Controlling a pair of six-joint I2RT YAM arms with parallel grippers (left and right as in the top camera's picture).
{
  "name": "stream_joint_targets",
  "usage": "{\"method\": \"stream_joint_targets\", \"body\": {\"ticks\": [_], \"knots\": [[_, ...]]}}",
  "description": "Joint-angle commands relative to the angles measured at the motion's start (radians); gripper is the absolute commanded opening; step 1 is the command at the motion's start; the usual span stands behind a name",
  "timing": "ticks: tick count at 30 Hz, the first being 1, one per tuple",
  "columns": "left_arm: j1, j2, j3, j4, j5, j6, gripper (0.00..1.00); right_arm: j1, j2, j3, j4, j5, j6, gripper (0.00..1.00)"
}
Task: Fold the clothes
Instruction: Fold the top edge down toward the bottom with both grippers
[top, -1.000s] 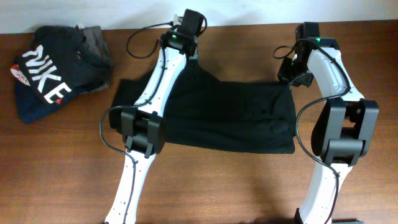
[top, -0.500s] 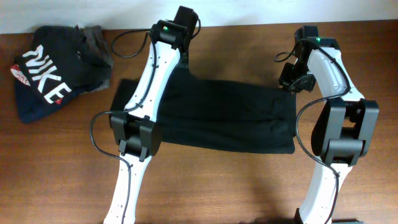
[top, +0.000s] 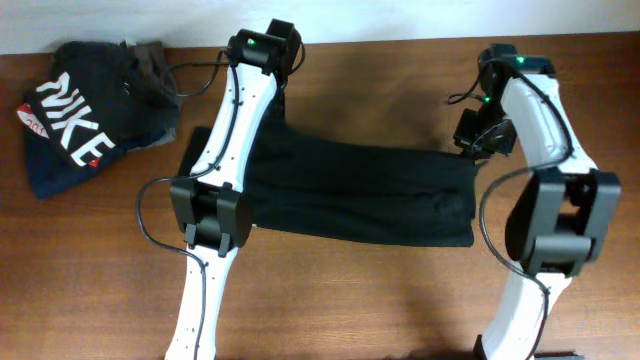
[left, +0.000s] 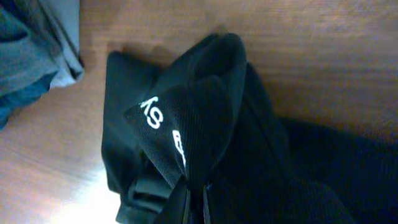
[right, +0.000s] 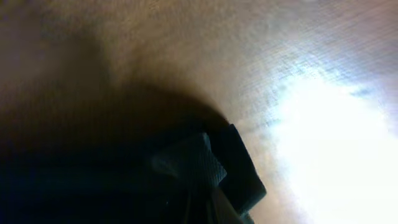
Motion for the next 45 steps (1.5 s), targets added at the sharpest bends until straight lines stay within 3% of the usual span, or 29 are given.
{"method": "stream_joint_targets", "body": {"ticks": [1, 8, 16, 22, 25, 38, 42, 43, 45], "knots": [[0.014, -0.030, 0.011, -0.023, -0.017, 0.002, 0.01, -0.003, -0.082, 0.023, -0.046, -0.002, 0.009, 0.08], [0.022, -0.030, -0.006, -0.023, -0.015, 0.012, 0.01, -0.003, -0.085, 0.022, -0.128, -0.005, 0.009, 0.08], [0.046, -0.030, -0.153, -0.023, 0.050, 0.032, 0.01, 0.010, -0.085, 0.013, -0.204, -0.006, 0.008, 0.09], [0.073, -0.030, -0.182, -0.023, 0.056, 0.038, 0.01, 0.092, -0.085, -0.053, -0.206, -0.026, -0.018, 0.10], [0.073, -0.030, -0.193, -0.023, 0.091, 0.101, 0.01, 0.120, -0.085, -0.056, -0.240, -0.023, -0.018, 0.09], [0.073, -0.030, -0.344, -0.023, 0.092, 0.122, 0.01, 0.122, -0.085, -0.057, -0.359, 0.074, -0.018, 0.09], [0.073, -0.030, -0.360, -0.023, 0.092, 0.126, 0.06, 0.122, -0.085, -0.057, -0.367, 0.074, -0.018, 0.20], [0.073, -0.030, -0.360, -0.023, 0.092, 0.126, 0.09, 0.122, -0.085, -0.057, -0.369, 0.074, -0.018, 0.29], [0.073, -0.032, -0.360, -0.023, 0.093, 0.126, 0.12, 0.122, -0.085, -0.057, -0.373, 0.074, -0.019, 0.32]]}}
